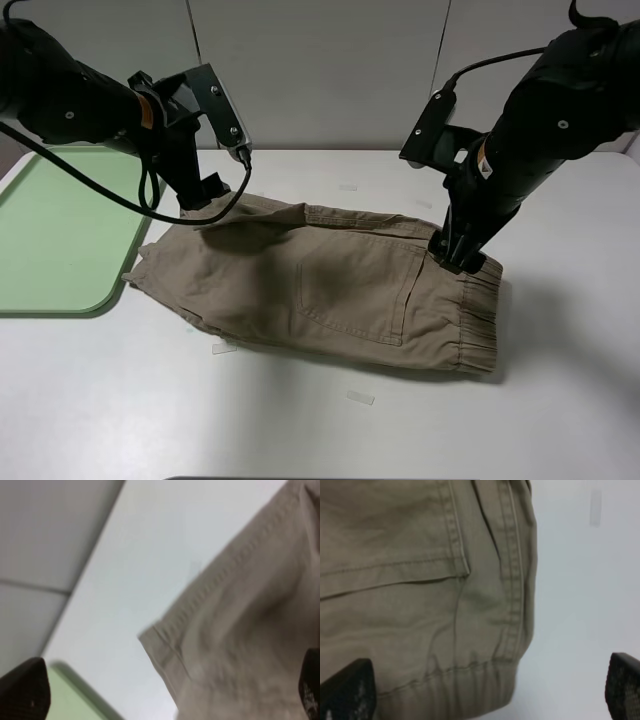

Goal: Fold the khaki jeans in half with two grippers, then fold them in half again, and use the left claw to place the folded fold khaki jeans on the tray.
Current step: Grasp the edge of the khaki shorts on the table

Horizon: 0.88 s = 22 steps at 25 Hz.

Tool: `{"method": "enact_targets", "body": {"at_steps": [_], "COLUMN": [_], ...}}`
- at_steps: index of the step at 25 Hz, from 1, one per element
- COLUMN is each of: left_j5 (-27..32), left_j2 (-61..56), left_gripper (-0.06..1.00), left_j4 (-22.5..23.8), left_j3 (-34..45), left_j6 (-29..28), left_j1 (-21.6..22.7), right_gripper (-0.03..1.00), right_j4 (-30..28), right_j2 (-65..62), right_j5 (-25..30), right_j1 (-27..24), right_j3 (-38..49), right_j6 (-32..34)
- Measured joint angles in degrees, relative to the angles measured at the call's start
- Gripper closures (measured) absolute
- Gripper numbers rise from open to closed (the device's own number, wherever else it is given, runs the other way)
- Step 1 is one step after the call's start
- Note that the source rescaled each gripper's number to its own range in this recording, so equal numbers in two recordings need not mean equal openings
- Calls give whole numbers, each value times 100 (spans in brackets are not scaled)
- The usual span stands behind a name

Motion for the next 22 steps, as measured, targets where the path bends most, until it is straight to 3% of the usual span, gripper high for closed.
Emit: {"method": "enact_targets", "body": {"at_steps": [4, 8, 15, 22], "left_j5": [916, 1717, 2606, 3109], "left_j2": [-139, -505, -1165, -1904], "left_gripper": [-5, -5, -5, -3], "left_j4": [-5, -5, -5, -97], "left_j3": [0, 0, 0, 0], "left_j6": [-694, -1290, -2021, -2660], "left_j1": [14, 21, 21, 21], "right_gripper": [-3, -3, -3, -3], "right_j4": [137, 396, 1712, 2133], "right_j2": [0, 2, 2, 2], "right_j5": [548, 1042, 1148, 1126], "right_j1": [0, 0, -398, -1097], "right_j3": [-272, -606, -680, -680], "right_j6": [799, 1120, 1794, 2448]}}
